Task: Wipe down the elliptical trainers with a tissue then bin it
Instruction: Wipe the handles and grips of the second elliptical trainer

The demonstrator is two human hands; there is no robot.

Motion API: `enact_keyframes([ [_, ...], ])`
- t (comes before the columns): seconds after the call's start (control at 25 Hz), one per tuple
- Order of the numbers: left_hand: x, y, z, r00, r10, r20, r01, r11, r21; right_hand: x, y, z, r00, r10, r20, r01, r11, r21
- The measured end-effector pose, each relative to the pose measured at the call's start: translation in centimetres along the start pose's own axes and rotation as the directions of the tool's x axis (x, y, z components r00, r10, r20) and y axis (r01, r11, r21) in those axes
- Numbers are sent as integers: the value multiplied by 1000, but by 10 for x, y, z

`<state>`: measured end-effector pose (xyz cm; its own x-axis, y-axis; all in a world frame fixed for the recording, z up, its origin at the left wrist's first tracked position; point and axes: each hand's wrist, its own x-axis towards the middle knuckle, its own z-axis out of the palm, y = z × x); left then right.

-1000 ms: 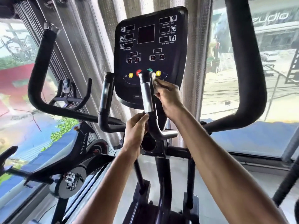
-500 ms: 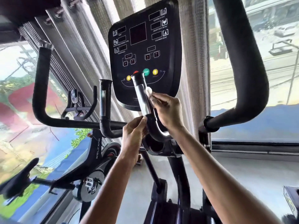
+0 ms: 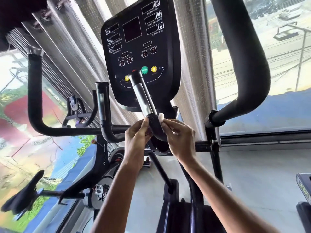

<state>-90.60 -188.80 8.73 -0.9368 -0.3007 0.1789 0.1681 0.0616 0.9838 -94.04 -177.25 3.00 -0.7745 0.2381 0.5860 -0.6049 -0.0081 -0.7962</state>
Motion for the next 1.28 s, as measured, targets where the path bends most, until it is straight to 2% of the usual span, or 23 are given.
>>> enact_keyframes([
  [0.12,-2,2,-3,994,-101,-35,97,990,-104,-21,-1,4,981,-189,-47,185,979,-83],
  [0.24,-3,3,-7,983,-180,-30,170,964,-206,-27,-4,5,916,-400,21,386,867,-315],
  [0.32,-2,3,-9,980,-197,-5,191,955,-225,-28,-8,8,870,-487,73,476,794,-377],
  [0.4,0,2,-10,977,-214,-5,205,945,-256,-25,-11,9,848,-512,137,522,763,-380],
  [0.48,0,1,-11,972,-237,-3,225,929,-293,-21,-14,9,865,-450,222,502,782,-369],
  [0.6,-3,2,-12,966,-256,41,253,894,-370,-15,-17,10,871,-422,253,492,751,-441],
  [0.76,-3,2,-15,962,-267,63,269,874,-404,-18,-8,-2,772,-532,347,635,616,-466],
  [0.8,-2,3,-17,962,-262,75,270,884,-381,-22,-4,-7,792,-519,321,609,640,-469],
  [0.84,-1,4,-18,964,-252,87,266,899,-348,-26,0,-9,839,-481,252,542,705,-457],
  [0.92,-1,7,-18,967,-230,108,251,925,-286,-30,2,-5,948,-316,50,313,883,-349],
  [0.96,-1,9,-17,969,-220,114,243,936,-254,-31,1,0,979,-198,-55,175,943,-284],
  [1.04,-1,10,-17,971,-194,136,218,956,-194,-31,-7,9,976,20,-216,-64,978,-199],
  [1.08,-1,11,-18,973,-179,146,202,965,-165,-30,-11,12,969,61,-241,-104,979,-173],
  [1.2,0,13,-19,978,-142,153,158,983,-97,-31,-27,20,980,-52,-195,10,978,-208],
  [1.28,1,18,-18,981,-111,159,124,989,-78,-36,-25,23,978,-64,-197,20,976,-217],
])
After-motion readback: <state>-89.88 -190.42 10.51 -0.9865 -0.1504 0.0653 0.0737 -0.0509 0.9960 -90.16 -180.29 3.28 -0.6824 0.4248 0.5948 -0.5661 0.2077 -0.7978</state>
